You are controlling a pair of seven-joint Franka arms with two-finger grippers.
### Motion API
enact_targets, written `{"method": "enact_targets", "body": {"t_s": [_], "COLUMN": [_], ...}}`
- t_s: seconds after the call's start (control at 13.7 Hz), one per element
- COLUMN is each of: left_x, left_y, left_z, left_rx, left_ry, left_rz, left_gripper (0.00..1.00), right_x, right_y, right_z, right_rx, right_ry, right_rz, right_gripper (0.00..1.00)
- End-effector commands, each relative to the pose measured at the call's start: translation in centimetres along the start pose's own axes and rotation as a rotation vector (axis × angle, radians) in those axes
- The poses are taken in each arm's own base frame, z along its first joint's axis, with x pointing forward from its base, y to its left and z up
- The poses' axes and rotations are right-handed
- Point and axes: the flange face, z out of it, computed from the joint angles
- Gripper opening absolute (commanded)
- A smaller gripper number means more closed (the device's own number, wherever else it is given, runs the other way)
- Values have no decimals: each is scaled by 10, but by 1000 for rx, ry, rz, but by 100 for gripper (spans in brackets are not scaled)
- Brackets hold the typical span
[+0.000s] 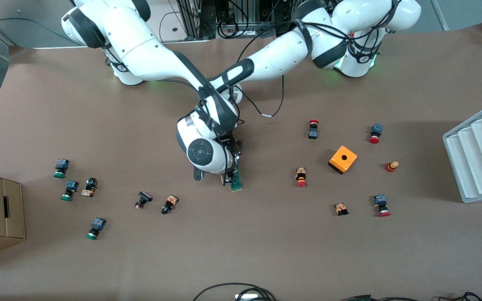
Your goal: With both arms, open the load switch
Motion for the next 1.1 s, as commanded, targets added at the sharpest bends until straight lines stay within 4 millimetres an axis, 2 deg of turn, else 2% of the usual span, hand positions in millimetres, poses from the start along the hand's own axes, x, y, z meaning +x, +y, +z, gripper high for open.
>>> {"method": "enact_targets", "body": {"t_s": [0.0, 0.51, 0.66, 0.8, 1.02], "left_x": [-23, -24, -24, -24, -24], "left_y": [-2, -3, -3, -3, -3], "left_z": [-3, -2, -2, -2, -3], "left_rx": [-6, -5, -5, -4, -5], "left_ry": [-21, -22, -22, -23, -23], "left_rz": [15, 17, 15, 16, 15], "left_gripper": [50, 50, 50, 50, 50], "right_x": [8, 17, 17, 16, 21], "right_y": [8, 10, 10, 6, -2], "right_z": [12, 31, 30, 17, -24], "right_rx": [0, 20, 20, 33, 52], "right_ry": [25, 51, 51, 38, 5], "right_rz": [-11, -21, -23, -18, -2], "right_gripper": [29, 29, 29, 29, 30]}}
